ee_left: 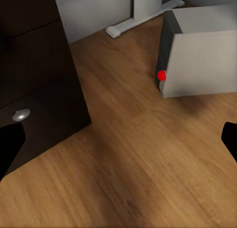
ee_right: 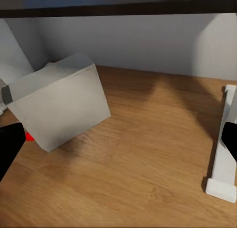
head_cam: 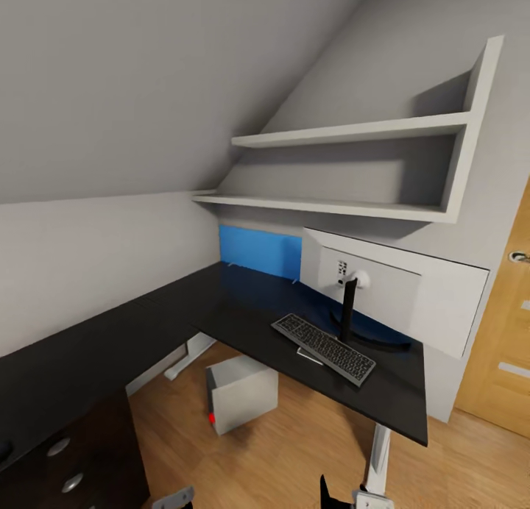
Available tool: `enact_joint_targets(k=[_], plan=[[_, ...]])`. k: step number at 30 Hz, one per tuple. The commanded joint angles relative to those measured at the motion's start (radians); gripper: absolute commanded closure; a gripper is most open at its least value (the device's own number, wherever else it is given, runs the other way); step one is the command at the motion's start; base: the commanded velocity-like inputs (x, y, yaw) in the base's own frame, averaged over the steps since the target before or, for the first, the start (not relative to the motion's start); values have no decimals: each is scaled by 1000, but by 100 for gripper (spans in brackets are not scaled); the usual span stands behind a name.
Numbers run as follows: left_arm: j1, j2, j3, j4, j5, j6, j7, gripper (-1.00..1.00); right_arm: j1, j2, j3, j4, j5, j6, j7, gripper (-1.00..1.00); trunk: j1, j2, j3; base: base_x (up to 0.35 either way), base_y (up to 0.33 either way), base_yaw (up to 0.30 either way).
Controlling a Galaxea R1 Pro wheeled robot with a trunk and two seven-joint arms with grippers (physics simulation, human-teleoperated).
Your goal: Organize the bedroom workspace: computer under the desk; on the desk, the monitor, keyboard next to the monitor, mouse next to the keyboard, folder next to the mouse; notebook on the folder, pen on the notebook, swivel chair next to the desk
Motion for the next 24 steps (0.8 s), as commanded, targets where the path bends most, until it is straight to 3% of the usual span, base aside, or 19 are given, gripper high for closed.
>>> enact_joint_targets(k=[1,13,24], plan=[[-1,0,-9,0,4,-1,7,-100,-1,3,-6,2,-7,-4,3,-100,0,-1,-3,0,0,-20],[0,-1,-9,0,4,-1,7,-100,-1,13,-6,1,-6,-4,-38,-100,0,-1,-21,0,0,-23],[-1,-3,-9,0,4,-2,7,-100,-1,13,-6,1,-6,-4,-39,-100,0,-1,-37,0,0,-133]])
